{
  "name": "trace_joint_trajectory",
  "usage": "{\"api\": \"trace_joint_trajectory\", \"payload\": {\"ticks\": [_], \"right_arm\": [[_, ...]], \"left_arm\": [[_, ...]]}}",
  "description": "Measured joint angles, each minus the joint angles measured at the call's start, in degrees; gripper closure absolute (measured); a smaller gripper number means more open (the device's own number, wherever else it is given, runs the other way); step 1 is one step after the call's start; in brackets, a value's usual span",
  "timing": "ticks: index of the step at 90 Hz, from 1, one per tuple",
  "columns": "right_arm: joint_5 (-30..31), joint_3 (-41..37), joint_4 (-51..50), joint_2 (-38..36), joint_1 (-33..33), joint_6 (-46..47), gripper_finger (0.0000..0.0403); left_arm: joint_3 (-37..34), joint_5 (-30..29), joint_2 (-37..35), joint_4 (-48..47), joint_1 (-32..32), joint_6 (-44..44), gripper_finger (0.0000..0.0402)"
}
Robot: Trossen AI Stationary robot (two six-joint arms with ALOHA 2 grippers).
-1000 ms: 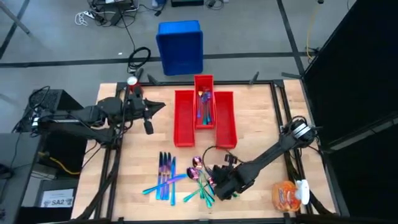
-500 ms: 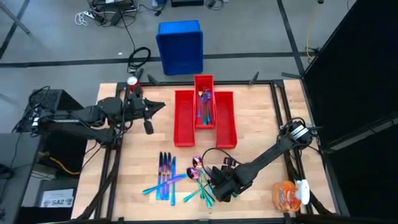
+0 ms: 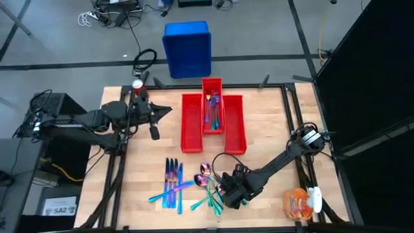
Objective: Sort silverware
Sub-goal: Put the iridescent fork into the middle orange bin
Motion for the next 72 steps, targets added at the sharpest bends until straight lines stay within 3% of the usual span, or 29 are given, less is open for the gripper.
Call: {"api": "trace_joint_trajectory", "payload": {"ticks": [52, 72], "right_arm": [[1.03, -3.22, 0.86, -0.24, -2.48, 1.81, 0.024], [3.5, -4.08, 1.86, -0.17, -3.96, 0.55, 0.03]], "left_arm": [[0.01, -0.01, -0.01, -0.04, 0.02, 0.01, 0.0401], [0.02, 0.0, 0.0, -0.04, 0.0, 0.01, 0.0401]]}}
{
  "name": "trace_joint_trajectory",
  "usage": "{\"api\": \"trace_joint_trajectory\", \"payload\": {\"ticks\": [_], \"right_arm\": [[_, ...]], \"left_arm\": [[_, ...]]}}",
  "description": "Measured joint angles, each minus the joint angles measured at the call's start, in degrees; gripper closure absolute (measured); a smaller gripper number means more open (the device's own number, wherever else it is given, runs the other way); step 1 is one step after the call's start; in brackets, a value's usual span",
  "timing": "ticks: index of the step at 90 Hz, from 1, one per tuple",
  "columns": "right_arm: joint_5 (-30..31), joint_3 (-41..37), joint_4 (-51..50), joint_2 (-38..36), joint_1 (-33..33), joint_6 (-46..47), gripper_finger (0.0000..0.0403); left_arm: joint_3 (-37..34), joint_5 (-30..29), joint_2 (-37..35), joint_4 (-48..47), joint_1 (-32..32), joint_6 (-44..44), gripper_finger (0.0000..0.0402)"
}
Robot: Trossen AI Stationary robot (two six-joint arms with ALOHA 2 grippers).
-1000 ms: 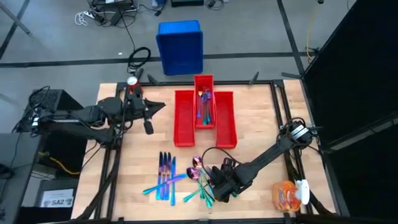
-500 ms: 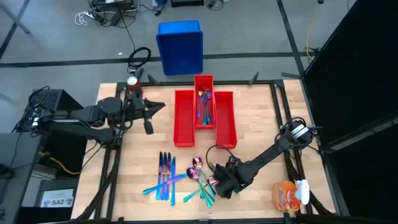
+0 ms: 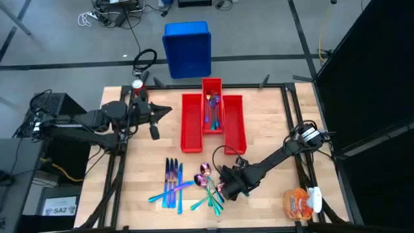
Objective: Sort silverware
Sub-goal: Put the iridescent fork into the middle orange bin
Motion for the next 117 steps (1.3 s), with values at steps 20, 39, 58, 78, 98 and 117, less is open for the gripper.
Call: {"api": "trace_joint_trajectory", "payload": {"ticks": [20, 39, 58, 78, 98, 117], "right_arm": [[-2.12, -1.96, 1.08, -0.2, -1.07, 1.08, 0.0391], [-0.39, -2.09, 1.39, -0.33, -0.03, 3.81, 0.0401], [2.32, -2.44, 0.83, -1.75, 1.64, 6.1, 0.0402], [6.72, -2.41, -0.91, -8.07, 3.31, 7.85, 0.0403], [14.27, -2.39, 3.42, -14.47, 3.16, 3.15, 0.0403], [19.44, -2.24, 15.01, -18.82, -1.72, -11.97, 0.0403]], "left_arm": [[0.0, 0.0, 0.0, 0.0, 0.02, 0.0, 0.0401], [0.0, 0.0, -0.01, 0.0, 0.01, 0.01, 0.0401], [-0.02, 0.0, -0.02, -0.02, 0.0, 0.01, 0.0402], [0.0, 0.0, 0.0, -0.02, 0.01, -0.01, 0.0401], [0.0, 0.0, -0.01, -0.04, 0.01, 0.0, 0.0401], [0.0, 0.0, 0.0, 0.0, 0.0, -0.01, 0.0402]]}}
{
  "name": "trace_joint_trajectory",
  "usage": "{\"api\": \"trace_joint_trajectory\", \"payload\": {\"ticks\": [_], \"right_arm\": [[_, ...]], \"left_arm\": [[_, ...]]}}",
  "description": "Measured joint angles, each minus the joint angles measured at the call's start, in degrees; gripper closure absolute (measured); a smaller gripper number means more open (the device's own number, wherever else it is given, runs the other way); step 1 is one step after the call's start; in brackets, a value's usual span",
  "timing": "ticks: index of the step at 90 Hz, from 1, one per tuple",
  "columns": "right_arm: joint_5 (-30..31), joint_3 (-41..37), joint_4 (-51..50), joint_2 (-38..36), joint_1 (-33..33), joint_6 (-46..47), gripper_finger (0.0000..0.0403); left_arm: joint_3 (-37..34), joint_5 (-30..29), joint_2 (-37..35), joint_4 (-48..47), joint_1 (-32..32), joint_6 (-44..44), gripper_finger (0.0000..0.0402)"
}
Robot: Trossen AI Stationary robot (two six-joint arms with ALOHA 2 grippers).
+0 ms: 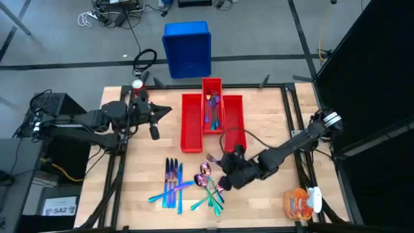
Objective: Sort silverware
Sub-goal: Put the iridescent fork into the middle orange bin
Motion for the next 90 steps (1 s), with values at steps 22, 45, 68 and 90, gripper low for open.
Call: {"api": "trace_joint_trajectory", "payload": {"ticks": [22, 45, 68, 90], "right_arm": [[-3.05, 0.0, 13.19, -1.25, -14.45, -10.54, 0.0403], [-10.61, -7.88, 31.62, -1.29, -30.94, -7.98, 0.0403], [-15.47, -22.27, 52.68, -1.25, -38.26, 0.68, 0.0403], [-17.87, -22.56, 52.14, -1.27, -39.7, 1.35, 0.0387]], "left_arm": [[-0.02, 0.0, 0.0, -0.02, 0.02, 0.0, 0.0402], [-0.02, 0.0, 0.0, -0.02, 0.02, 0.0, 0.0402], [0.0, 0.0, -0.01, -0.02, 0.01, 0.0, 0.0401], [-0.01, 0.0, 0.0, -0.02, 0.01, 0.0, 0.0401]]}}
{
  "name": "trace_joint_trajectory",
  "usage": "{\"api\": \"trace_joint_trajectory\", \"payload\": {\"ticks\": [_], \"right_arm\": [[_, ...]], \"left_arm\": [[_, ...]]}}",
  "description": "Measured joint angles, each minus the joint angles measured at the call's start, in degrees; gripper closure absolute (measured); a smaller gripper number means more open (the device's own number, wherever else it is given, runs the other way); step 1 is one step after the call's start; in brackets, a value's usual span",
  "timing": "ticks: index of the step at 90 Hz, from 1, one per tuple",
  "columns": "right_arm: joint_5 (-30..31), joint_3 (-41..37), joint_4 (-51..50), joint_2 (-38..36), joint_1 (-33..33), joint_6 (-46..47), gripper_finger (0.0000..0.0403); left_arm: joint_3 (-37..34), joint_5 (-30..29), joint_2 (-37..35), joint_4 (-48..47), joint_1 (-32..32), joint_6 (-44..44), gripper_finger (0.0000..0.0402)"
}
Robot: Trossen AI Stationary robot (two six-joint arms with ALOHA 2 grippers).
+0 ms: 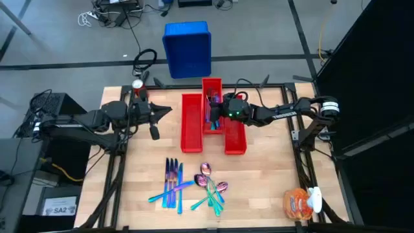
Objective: Sort silverware
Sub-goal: Put the iridescent fork into the middle orange bin, then put the iridescent knife into the right orange bin
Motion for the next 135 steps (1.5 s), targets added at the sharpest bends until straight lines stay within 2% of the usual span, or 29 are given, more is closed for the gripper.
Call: {"api": "trace_joint_trajectory", "payload": {"ticks": [31, 44, 58, 83, 102, 135], "right_arm": [[-0.22, 0.0, 0.89, -0.06, -2.39, -1.96, 0.0289], [-4.73, 0.0, 3.34, -1.38, -2.62, -6.14, 0.026], [-8.47, 0.0, 5.95, -4.89, -1.11, -8.97, 0.0247], [-9.02, 0.0, 5.52, -13.73, 5.64, -22.79, 0.0264], [-8.98, 0.02, 5.31, -16.13, 12.97, -29.72, 0.0293], [-8.9, 0.02, -2.11, -16.04, 24.76, -30.92, 0.0335]], "left_arm": [[0.01, 0.0, -0.01, 0.0, 0.01, 0.0, 0.0401], [0.01, 0.0, 0.0, -0.01, 0.0, 0.0, 0.0402], [0.01, 0.0, -0.01, 0.01, -0.01, 0.01, 0.0401], [-0.01, 0.0, 0.0, 0.0, 0.01, 0.02, 0.0402], [-0.01, 0.0, -0.02, 0.0, -0.01, 0.02, 0.0402], [0.01, 0.0, 0.0, 0.0, 0.0, 0.02, 0.0401]]}}
